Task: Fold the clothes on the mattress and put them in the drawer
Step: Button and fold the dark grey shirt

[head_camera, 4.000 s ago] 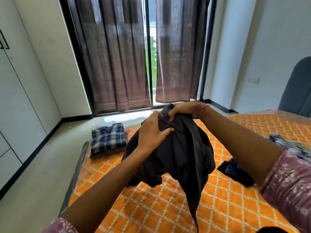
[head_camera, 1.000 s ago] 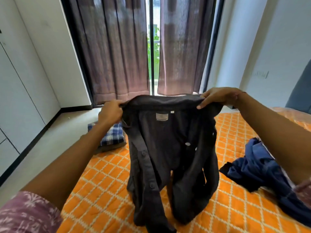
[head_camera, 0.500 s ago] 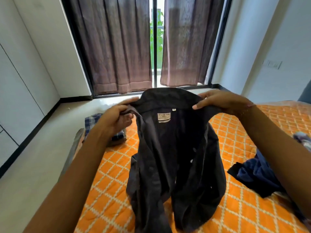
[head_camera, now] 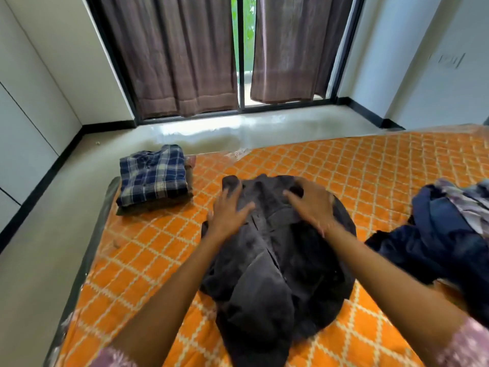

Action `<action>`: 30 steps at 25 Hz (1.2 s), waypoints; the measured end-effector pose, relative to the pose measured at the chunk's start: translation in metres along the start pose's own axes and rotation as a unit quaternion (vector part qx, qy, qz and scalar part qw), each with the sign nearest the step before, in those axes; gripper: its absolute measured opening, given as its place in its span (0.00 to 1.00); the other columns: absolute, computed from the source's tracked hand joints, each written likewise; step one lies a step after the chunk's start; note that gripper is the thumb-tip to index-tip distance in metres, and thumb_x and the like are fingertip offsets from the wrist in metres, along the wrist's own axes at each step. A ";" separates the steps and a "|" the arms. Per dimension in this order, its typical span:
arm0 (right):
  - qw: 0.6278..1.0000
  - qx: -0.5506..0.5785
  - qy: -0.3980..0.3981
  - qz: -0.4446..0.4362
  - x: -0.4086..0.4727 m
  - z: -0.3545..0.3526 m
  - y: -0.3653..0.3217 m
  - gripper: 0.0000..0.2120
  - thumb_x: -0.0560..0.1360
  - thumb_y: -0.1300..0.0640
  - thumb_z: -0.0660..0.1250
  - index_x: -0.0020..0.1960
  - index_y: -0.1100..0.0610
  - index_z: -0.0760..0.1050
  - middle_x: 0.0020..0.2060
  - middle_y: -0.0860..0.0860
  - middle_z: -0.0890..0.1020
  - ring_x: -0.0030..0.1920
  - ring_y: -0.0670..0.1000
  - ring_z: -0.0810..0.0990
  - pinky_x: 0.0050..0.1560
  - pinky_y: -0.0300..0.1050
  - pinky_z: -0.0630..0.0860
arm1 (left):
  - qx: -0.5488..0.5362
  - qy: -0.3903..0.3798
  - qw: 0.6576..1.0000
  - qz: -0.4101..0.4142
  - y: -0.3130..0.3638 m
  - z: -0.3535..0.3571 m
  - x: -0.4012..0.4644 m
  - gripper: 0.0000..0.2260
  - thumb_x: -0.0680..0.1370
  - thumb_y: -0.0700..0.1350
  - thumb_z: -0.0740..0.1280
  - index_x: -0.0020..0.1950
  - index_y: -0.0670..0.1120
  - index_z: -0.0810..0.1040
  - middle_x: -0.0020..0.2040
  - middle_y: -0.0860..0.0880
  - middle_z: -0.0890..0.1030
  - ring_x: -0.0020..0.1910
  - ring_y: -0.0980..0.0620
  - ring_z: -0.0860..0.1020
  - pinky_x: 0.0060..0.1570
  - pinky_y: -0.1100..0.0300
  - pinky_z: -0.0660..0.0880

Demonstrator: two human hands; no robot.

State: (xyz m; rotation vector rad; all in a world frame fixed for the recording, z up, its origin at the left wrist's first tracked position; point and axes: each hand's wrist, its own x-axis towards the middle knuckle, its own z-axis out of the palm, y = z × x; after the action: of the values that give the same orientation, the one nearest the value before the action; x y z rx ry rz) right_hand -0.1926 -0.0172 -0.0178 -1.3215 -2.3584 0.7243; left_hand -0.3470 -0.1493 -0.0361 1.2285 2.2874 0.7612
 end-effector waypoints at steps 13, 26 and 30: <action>0.931 -0.267 -0.246 0.047 -0.124 0.053 0.086 0.33 0.72 0.58 0.65 0.74 0.55 0.55 0.54 0.60 0.79 0.53 0.63 0.79 0.43 0.50 0.73 | 0.325 -0.189 0.925 -0.050 -0.074 0.082 -0.125 0.39 0.77 0.63 0.60 0.78 0.53 0.38 0.78 0.42 0.41 0.77 0.40 0.45 0.71 0.44 0.57; 0.913 -0.336 -0.224 -0.063 -0.186 0.024 -0.023 0.12 0.76 0.58 0.63 0.34 0.55 0.70 0.35 0.52 0.76 0.32 0.52 0.72 0.30 0.39 0.64 | 0.228 -0.133 0.963 -0.060 -0.047 0.039 -0.210 0.14 0.80 0.52 0.60 0.57 0.45 0.77 0.51 0.43 0.78 0.54 0.42 0.77 0.49 0.49 0.71; 0.955 -0.167 -0.212 -0.126 -0.166 0.095 -0.050 0.06 0.76 0.61 0.61 0.46 0.60 0.76 0.45 0.58 0.80 0.44 0.59 0.78 0.35 0.48 0.70 | 0.126 0.026 0.991 -0.032 -0.037 0.041 -0.146 0.07 0.80 0.41 0.59 0.48 0.41 0.76 0.47 0.43 0.78 0.46 0.42 0.77 0.36 0.52 0.67</action>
State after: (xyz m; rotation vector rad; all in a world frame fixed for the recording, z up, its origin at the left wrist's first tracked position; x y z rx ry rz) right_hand -0.1916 -0.2072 -0.0740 -1.0255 -3.0365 0.5934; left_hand -0.2702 -0.2798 -0.0744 1.2474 2.5126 0.4987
